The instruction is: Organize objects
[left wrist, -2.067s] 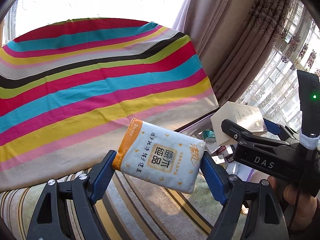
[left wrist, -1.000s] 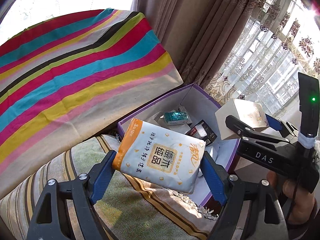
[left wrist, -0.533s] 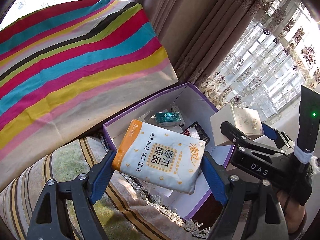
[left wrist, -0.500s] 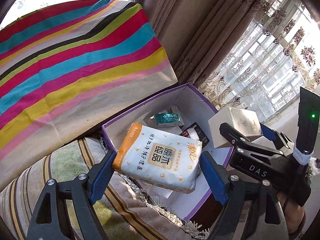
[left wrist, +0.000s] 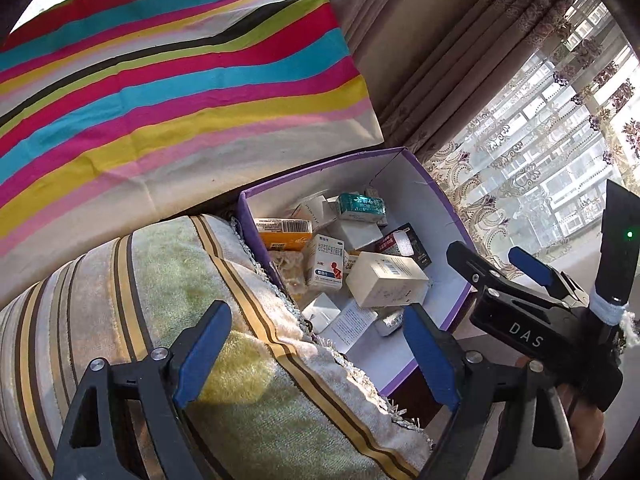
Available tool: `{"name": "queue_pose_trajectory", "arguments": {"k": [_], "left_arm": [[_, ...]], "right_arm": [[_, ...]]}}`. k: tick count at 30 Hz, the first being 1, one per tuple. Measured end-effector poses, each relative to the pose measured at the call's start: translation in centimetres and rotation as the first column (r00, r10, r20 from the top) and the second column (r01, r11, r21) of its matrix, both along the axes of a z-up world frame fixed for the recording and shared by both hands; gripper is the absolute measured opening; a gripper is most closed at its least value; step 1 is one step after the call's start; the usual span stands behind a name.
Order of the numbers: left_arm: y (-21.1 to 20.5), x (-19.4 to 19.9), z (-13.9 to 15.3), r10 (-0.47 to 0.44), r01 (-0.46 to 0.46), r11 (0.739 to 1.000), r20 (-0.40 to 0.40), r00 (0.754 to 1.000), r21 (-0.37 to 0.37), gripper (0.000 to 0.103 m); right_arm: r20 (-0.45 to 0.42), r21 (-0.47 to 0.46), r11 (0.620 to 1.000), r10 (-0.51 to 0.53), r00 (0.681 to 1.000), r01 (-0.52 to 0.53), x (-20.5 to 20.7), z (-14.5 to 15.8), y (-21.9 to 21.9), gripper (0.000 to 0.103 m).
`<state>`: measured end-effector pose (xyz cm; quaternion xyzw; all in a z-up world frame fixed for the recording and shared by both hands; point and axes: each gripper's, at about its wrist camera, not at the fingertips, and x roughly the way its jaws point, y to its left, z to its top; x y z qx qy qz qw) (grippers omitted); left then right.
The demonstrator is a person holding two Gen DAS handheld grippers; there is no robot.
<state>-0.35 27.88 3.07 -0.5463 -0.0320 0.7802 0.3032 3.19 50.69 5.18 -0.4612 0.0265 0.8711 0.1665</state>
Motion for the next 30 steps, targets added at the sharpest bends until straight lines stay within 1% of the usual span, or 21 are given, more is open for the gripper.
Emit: {"name": "queue_pose_trajectory", "arguments": {"k": [3, 7, 9, 11, 13, 15, 17, 19, 30], "left_arm": [[-0.1, 1.5, 0.0, -0.007, 0.005, 0.999, -0.057, 0.998, -0.034, 0.089], [1.5, 2.3, -0.4, -0.07, 0.054, 0.987, -0.102, 0.992, -0.152, 0.092], [1.9, 2.7, -0.6, -0.09, 0.069, 0.982, -0.116, 0.989, -0.176, 0.094], [2.0, 2.7, -0.9, -0.099, 0.078, 0.981, -0.115, 0.988, -0.176, 0.096], [1.8, 2.8, -0.9, -0.098, 0.079, 0.984, -0.114, 0.989, -0.163, 0.098], [1.4, 2.6, -0.9, -0.095, 0.085, 0.991, -0.098, 0.991, -0.106, 0.103], [1.0, 2.4, -0.8, -0.072, 0.066, 0.996, -0.091, 0.993, -0.066, 0.103], [0.7, 2.3, -0.8, -0.058, 0.054, 0.998, -0.086, 0.995, -0.043, 0.103], [1.0, 2.2, -0.9, -0.055, 0.052, 0.998, -0.079, 0.995, -0.044, 0.103]], "right_arm": [[0.029, -0.014, 1.0, 0.015, 0.999, -0.014, 1.0, -0.4, -0.6, 0.102], [0.051, -0.006, 1.0, 0.004, 0.999, -0.004, 2.5, -0.5, -0.9, 0.102], [0.056, 0.0, 1.0, -0.014, 0.998, 0.014, 3.0, -0.4, -0.6, 0.102], [0.057, 0.012, 0.999, -0.039, 0.998, 0.038, 3.3, -0.3, -0.3, 0.102], [0.062, 0.004, 0.999, -0.052, 0.997, 0.052, 3.4, -0.3, 0.1, 0.102], [0.066, 0.009, 0.998, -0.057, 0.996, 0.057, 3.4, -0.3, 0.1, 0.102], [0.073, 0.008, 0.999, -0.051, 0.996, 0.05, 3.2, -0.5, 0.0, 0.102], [0.077, 0.01, 0.999, -0.044, 0.996, 0.043, 3.1, -0.7, -0.3, 0.102], [0.081, 0.003, 0.999, -0.037, 0.996, 0.037, 3.0, -1.2, -0.3, 0.102]]}}
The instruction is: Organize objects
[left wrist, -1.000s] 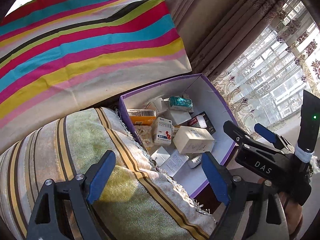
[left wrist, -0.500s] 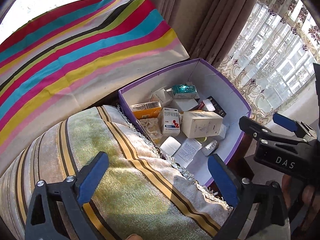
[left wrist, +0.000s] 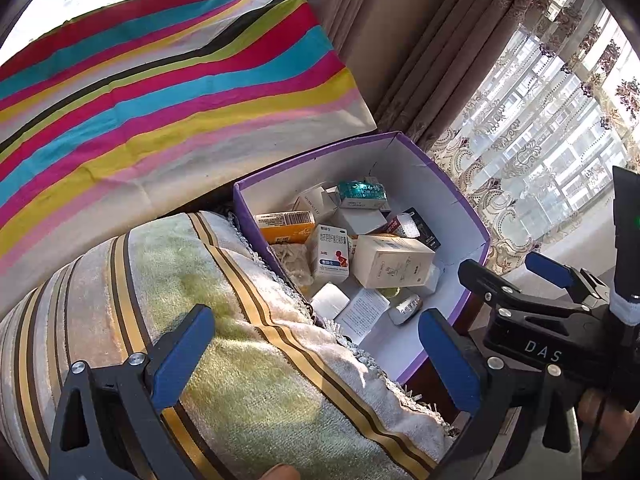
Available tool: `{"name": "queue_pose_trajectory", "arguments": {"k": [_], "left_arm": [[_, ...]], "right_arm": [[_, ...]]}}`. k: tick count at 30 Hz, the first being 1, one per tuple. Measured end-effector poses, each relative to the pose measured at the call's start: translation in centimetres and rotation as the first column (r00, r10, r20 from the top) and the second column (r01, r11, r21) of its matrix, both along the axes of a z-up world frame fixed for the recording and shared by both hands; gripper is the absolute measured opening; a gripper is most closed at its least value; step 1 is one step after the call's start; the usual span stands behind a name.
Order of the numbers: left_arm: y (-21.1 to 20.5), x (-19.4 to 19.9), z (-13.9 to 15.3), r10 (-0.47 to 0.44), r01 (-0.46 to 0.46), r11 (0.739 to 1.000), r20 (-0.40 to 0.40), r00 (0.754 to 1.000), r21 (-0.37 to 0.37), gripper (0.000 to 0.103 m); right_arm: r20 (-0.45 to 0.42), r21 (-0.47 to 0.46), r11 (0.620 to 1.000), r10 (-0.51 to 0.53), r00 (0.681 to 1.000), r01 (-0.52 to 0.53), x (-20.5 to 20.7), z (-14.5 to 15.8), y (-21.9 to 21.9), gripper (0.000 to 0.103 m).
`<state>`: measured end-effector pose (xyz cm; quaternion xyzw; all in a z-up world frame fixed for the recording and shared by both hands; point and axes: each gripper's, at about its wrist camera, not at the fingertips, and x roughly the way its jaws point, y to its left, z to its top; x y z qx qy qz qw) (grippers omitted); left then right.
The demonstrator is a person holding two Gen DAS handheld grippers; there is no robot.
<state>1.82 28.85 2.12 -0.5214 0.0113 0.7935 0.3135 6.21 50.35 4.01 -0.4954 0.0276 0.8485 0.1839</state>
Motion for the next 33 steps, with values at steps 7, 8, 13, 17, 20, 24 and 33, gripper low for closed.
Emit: {"name": "queue_pose_trajectory", "arguments": {"k": [7, 8, 13, 17, 20, 24, 33], "left_arm": [[0.06, -0.09, -0.1, -0.01, 0.01, 1.0, 0.014, 1.0, -0.013, 0.103], [-0.04, -0.14, -0.12, -0.008, 0.008, 1.0, 0.018, 1.0, -0.007, 0.103], [-0.02, -0.19, -0.13, -0.009, 0.009, 1.0, 0.023, 1.0, -0.003, 0.103], [-0.05, -0.23, -0.12, -0.009, 0.009, 1.0, 0.025, 1.0, -0.001, 0.103], [-0.11, -0.25, -0.1, -0.01, 0.01, 1.0, 0.025, 1.0, 0.0, 0.103], [-0.14, -0.25, -0.08, -0.009, 0.009, 1.0, 0.026, 1.0, 0.001, 0.103], [-0.2, -0.28, -0.07, -0.011, 0.011, 1.0, 0.026, 1.0, 0.0, 0.103]], "right_arm": [[-0.002, 0.008, 1.0, 0.01, 1.0, -0.01, -0.04, -0.03, -0.28, 0.102], [-0.002, 0.009, 1.0, 0.011, 1.0, -0.011, -0.05, -0.05, -0.32, 0.102], [-0.004, 0.012, 1.0, 0.012, 1.0, -0.012, -0.02, 0.05, -0.44, 0.102], [-0.005, 0.011, 1.0, 0.012, 1.0, -0.012, -0.06, 0.03, -0.45, 0.102], [-0.004, 0.01, 1.0, 0.011, 1.0, -0.011, -0.01, 0.01, -0.5, 0.102], [-0.005, 0.01, 1.0, 0.011, 1.0, -0.011, -0.02, 0.01, -0.47, 0.102], [-0.004, 0.008, 1.0, 0.011, 1.0, -0.011, -0.03, -0.01, -0.49, 0.102]]}}
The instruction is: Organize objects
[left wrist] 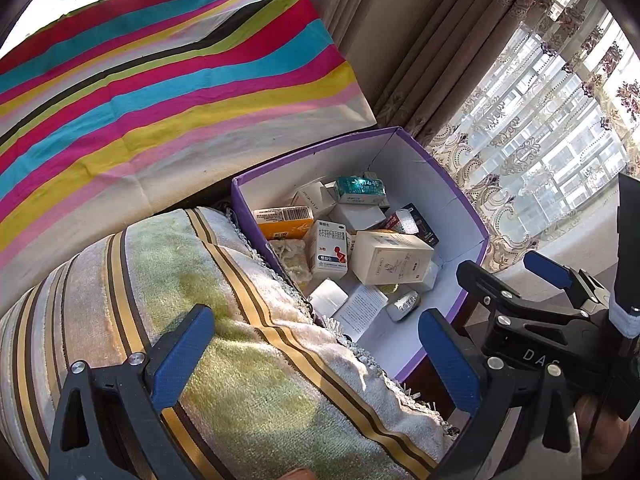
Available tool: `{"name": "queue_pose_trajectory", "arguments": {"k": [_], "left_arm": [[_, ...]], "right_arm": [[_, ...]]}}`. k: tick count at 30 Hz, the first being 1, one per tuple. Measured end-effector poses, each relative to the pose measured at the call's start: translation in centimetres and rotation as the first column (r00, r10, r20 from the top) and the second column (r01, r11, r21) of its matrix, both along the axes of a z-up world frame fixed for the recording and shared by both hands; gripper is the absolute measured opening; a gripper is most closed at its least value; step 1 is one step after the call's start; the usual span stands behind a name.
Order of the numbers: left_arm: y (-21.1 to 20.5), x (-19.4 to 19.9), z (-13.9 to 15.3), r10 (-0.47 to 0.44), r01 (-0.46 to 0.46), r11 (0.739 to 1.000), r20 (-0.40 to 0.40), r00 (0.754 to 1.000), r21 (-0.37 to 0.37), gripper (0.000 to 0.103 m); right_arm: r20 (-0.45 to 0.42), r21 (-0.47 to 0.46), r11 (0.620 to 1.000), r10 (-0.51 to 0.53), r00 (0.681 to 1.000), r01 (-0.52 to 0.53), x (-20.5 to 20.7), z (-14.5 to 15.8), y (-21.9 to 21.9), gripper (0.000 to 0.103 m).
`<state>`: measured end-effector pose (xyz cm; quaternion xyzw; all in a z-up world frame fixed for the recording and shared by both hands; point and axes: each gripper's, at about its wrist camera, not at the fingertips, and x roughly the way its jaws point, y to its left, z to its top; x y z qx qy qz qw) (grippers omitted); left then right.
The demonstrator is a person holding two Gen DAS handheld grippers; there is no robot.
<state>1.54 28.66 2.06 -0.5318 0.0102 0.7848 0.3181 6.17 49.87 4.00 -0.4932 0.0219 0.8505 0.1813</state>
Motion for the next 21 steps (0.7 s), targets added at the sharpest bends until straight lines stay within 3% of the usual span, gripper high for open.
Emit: {"name": "queue_pose_trajectory", "arguments": {"k": [21], "left_arm": [[0.02, -0.06, 0.1, -0.003, 0.003, 1.0, 0.003, 1.0, 0.019, 0.103]], "right_arm": [[-0.001, -0.001, 1.0, 0.0, 1.0, 0.0, 0.01, -0.05, 0.05, 0.102]]}}
